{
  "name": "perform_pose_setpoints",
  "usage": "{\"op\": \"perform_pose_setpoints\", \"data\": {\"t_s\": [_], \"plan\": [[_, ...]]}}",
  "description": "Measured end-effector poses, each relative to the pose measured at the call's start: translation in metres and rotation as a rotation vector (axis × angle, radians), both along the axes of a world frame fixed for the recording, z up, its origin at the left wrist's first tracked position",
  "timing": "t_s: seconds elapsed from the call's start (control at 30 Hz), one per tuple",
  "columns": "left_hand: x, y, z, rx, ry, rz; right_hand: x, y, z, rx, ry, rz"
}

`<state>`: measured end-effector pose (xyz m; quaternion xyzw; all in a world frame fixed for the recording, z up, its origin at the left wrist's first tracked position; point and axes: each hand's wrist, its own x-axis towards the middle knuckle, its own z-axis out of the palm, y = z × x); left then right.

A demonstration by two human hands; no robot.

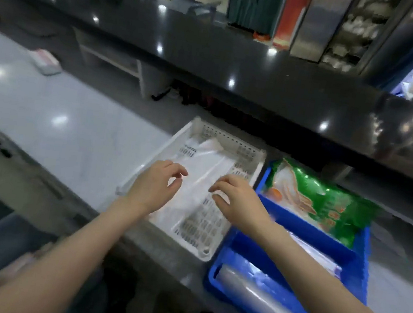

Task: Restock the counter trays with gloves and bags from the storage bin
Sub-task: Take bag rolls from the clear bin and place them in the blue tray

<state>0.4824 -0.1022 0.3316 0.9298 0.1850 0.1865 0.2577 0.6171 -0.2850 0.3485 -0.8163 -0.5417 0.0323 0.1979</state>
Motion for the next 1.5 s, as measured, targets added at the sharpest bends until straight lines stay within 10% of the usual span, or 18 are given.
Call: {"op": "perform_pose_setpoints", "data": {"t_s": [0.53,1.17,1.5], "plan": [[-0.425,0.023,-0.1,-0.354,0.194,1.073,-0.282,0.207,-0.078,-0.328,0.007,0.853],[-0.433,0.175,-0.35,-0.776,0.545,0.828,-0.355,0.335,-0.34,-1.001,-0.025,0.647],[-0.398,0.199,-0.418,-0.528,0.717,0.804,-0.335,0.318,-0.407,-0.816,-0.217,0.901]]}}
